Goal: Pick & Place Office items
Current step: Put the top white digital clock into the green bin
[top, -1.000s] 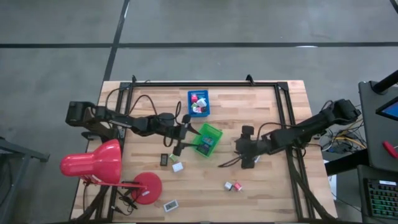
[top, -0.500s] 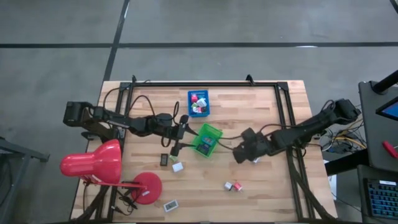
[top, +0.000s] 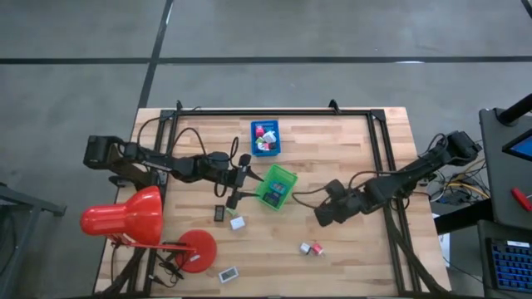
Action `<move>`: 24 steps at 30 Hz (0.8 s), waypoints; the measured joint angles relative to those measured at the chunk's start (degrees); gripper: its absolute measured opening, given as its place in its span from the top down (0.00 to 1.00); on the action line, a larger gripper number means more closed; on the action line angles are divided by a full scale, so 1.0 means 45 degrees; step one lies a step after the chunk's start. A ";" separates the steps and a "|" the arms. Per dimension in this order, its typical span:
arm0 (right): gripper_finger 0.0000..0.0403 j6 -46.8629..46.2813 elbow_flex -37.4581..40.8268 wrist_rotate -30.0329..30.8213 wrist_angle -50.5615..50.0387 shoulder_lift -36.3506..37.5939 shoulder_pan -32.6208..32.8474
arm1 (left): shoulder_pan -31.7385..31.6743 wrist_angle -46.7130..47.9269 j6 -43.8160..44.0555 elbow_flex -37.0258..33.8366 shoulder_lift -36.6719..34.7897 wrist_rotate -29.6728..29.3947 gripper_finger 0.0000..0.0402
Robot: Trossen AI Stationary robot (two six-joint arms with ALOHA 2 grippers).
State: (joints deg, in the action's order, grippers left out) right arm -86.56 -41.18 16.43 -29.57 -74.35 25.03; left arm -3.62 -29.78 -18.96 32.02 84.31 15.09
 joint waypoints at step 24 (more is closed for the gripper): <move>0.45 -0.9608 -0.2863 -0.1406 -0.6352 -0.3248 0.1614 | 0.0010 -0.4243 -0.0232 -0.3332 -0.2876 0.1895 0.38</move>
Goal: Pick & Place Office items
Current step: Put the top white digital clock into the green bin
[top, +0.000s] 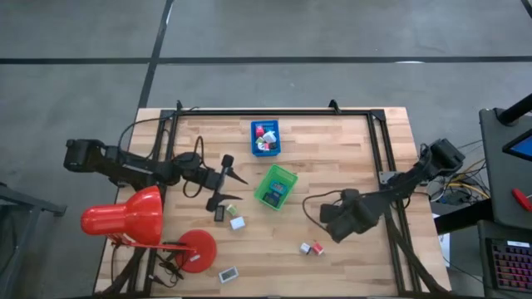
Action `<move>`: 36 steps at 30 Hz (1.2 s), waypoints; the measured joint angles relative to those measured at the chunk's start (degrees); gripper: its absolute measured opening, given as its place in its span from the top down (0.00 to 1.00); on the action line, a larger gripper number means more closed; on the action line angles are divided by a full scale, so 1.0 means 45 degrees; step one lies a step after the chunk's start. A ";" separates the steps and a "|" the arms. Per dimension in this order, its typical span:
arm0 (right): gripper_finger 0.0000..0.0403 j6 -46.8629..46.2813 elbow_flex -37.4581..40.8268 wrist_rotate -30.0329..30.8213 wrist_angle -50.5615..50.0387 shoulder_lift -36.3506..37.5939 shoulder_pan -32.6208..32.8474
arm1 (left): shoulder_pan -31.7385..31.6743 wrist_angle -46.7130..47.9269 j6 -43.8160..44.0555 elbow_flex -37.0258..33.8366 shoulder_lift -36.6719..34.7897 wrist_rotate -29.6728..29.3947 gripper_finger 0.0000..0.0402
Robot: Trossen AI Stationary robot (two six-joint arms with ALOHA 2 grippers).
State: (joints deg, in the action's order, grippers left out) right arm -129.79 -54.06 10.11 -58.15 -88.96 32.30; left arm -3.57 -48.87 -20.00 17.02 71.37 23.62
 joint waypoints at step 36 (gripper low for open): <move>0.16 -0.0525 0.0155 -0.0315 -0.0506 -0.0433 -0.0538 | 0.0188 -0.0031 -0.0463 -0.0128 -0.0062 0.1810 0.38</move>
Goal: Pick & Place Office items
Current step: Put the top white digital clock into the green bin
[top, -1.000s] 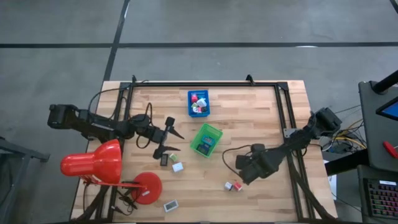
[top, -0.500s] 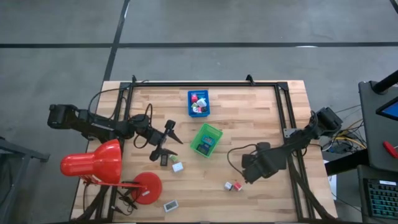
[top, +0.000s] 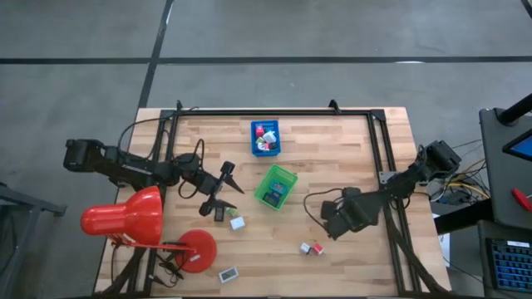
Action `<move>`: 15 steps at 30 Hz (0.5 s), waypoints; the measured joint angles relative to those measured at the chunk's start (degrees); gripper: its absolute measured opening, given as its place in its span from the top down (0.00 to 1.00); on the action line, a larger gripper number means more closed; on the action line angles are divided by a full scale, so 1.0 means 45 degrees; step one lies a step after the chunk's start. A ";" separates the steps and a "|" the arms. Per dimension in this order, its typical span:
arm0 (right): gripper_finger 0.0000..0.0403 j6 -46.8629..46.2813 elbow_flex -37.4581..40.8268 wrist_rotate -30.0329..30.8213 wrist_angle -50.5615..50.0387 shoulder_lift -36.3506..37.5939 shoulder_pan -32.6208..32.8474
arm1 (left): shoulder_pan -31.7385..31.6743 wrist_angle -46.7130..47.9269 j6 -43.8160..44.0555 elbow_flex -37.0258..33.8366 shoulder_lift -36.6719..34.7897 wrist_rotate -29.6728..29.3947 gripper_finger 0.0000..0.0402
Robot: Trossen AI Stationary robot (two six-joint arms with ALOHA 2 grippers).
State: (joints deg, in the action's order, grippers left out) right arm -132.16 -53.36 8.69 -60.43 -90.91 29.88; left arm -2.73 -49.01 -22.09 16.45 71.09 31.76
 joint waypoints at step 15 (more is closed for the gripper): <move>0.14 0.0029 0.0050 0.0436 0.0627 -0.0876 -0.0999 | 0.0596 0.0028 0.0295 -0.0185 -0.0005 0.0048 0.38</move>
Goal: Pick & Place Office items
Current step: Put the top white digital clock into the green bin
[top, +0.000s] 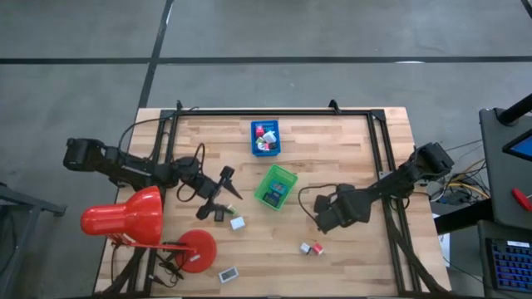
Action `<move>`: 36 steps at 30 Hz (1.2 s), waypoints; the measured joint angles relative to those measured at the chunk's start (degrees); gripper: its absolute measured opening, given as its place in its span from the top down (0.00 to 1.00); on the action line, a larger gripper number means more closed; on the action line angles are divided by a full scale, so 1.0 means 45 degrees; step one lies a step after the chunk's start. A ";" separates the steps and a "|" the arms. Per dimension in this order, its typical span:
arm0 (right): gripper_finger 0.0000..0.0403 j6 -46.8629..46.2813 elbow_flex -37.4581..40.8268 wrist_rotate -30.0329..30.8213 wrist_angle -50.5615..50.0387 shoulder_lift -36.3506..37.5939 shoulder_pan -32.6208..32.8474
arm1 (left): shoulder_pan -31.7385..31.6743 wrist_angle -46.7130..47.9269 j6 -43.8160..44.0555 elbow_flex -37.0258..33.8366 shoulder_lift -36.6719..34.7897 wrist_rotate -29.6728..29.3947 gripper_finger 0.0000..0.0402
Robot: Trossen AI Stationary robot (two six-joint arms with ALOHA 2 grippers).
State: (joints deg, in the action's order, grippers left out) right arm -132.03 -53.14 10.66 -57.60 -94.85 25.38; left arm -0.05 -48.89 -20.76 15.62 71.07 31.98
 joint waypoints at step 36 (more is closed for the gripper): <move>0.46 0.0091 0.1489 -0.0214 0.1899 -0.0004 -0.0193 | 0.0319 0.0220 0.0234 -0.0013 -0.0010 -0.0008 0.38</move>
State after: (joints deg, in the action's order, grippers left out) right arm -131.62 -46.44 9.69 -49.06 -94.87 24.51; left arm 1.39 -47.90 -19.70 15.56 71.02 31.94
